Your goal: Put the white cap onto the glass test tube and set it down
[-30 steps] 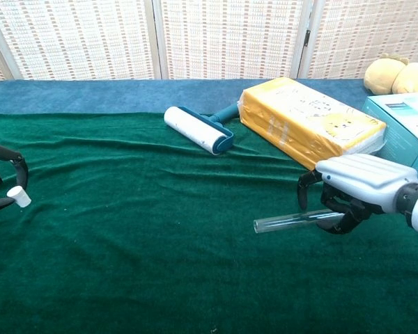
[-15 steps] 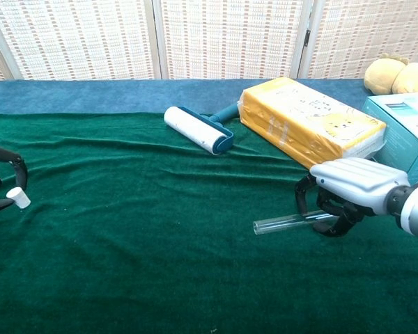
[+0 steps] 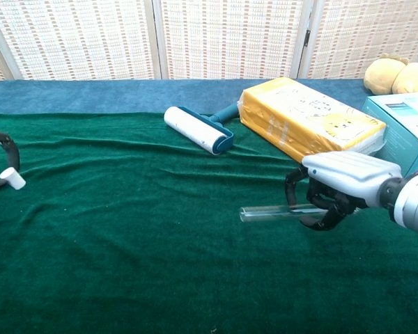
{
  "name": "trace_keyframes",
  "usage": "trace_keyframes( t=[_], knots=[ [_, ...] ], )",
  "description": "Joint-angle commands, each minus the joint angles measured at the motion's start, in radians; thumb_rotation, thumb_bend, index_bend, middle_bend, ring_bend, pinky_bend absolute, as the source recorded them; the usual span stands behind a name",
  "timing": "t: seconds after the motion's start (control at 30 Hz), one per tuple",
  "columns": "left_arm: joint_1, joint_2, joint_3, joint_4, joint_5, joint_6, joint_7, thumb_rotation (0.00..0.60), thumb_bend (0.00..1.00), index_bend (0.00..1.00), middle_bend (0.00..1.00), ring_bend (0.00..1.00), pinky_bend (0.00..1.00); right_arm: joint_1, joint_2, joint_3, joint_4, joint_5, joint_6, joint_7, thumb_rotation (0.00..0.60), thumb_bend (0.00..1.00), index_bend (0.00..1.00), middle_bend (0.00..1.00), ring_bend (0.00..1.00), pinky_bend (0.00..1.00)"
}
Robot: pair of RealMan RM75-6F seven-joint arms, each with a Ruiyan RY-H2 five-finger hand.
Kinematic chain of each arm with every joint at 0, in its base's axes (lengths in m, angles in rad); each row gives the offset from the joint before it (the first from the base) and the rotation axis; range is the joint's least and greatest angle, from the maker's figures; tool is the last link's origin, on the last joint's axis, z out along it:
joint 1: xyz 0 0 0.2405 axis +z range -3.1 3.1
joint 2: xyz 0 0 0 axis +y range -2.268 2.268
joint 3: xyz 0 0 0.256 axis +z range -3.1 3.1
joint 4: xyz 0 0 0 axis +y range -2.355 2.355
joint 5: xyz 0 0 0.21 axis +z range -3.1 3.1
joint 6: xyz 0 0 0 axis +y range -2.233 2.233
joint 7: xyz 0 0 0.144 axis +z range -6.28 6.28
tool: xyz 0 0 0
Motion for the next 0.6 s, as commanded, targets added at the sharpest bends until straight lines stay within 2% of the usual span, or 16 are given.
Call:
trace_keyframes(
  t=[0.03, 0.3, 0.6],
  knots=[
    [-0.002, 0.031, -0.025, -0.04, 0.001, 0.019, -0.078, 0.6, 0.48, 0.59, 0.99, 0.83, 0.73, 0.004, 0.031, 0.029, -0.07, -0.008, -0.002, 0.075, 0.6, 0.68, 0.81, 0.95, 1.0, 1.0],
    [-0.025, 0.077, -0.072, -0.139, 0.02, 0.046, -0.173, 0.6, 0.49, 0.6, 0.99, 0.83, 0.73, 0.031, 0.012, 0.088, -0.158, 0.01, -0.013, 0.201, 0.6, 0.74, 0.86, 0.98, 1.0, 1.0],
    [-0.051, 0.098, -0.115, -0.249, 0.055, 0.088, -0.154, 0.6, 0.49, 0.6, 0.99, 0.83, 0.74, 0.077, -0.091, 0.146, -0.162, 0.076, 0.009, 0.244, 0.6, 0.8, 0.9, 0.99, 1.0, 1.0]
  ],
)
